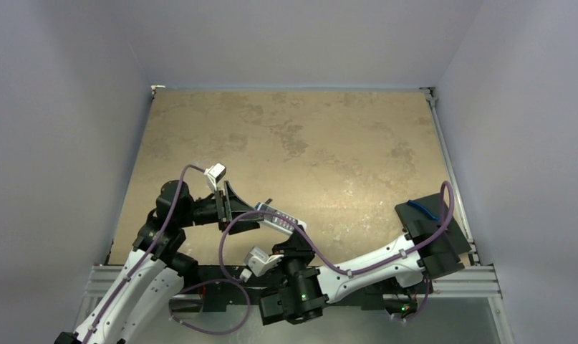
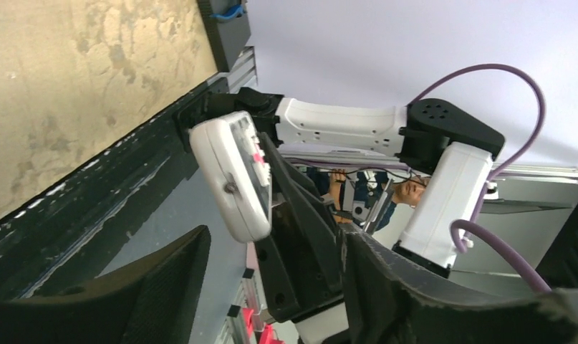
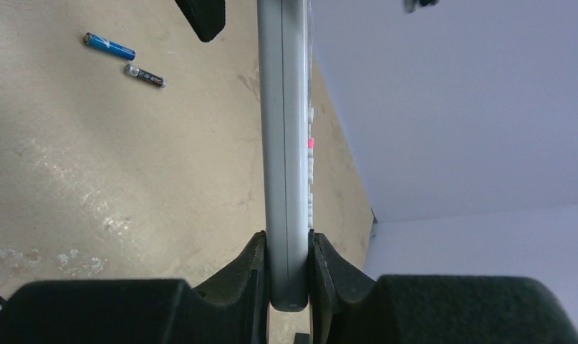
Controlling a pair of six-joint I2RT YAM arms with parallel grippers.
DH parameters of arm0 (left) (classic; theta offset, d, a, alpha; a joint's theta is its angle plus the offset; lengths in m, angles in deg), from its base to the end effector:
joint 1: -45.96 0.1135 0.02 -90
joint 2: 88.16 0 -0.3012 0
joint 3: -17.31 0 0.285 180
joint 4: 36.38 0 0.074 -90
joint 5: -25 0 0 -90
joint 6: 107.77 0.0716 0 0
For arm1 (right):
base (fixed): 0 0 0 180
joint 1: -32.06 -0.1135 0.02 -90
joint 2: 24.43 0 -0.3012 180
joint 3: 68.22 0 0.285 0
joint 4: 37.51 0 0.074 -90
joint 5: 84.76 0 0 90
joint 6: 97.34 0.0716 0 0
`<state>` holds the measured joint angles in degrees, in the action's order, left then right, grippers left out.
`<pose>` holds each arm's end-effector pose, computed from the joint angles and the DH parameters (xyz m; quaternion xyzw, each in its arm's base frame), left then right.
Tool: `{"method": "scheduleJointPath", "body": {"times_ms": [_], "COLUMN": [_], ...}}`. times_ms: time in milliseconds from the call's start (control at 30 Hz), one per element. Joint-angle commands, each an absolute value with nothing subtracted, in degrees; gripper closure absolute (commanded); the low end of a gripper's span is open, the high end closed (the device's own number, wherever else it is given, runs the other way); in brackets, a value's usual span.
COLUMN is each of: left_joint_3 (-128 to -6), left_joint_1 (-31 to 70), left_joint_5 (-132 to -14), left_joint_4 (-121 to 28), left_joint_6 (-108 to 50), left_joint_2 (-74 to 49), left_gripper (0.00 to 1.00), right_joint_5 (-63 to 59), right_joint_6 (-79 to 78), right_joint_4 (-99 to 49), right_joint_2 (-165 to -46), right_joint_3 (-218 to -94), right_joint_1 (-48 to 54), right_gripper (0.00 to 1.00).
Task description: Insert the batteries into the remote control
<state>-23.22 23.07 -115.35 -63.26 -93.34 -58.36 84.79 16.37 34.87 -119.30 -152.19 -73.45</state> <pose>0.1201 -0.1105 0.2830 -0.0920 0.7618 -0.6338 0.0975 -0.0219 0.3422 0.2733 -0.4740 0.6045 -0.2332 0.5963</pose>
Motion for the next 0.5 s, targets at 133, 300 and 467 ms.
{"method": "scheduleJointPath", "body": {"times_ms": [133,300,467], "left_joint_3": [-28.0,-30.7,-32.7], "left_joint_1": [23.3,23.3,23.3], "left_joint_5": [-113.9,-112.4,-111.3], "left_joint_4": [-62.7,-65.8,-67.1], "left_joint_6": [-88.6,-83.1,-79.1], "left_joint_2": [-57.4,-55.5,-54.4], "left_gripper": [0.28,0.27,0.26], "right_joint_5": [79.5,71.6,63.8], "right_joint_6": [15.6,7.6,4.5], "right_joint_4": [27.8,15.2,7.8], "right_joint_2": [-109.5,-101.2,-95.8], "right_joint_3": [-149.6,-144.5,-141.4], "right_joint_1": [-71.2,-68.3,-63.9], "right_gripper": [1.00,1.00,1.00]}}
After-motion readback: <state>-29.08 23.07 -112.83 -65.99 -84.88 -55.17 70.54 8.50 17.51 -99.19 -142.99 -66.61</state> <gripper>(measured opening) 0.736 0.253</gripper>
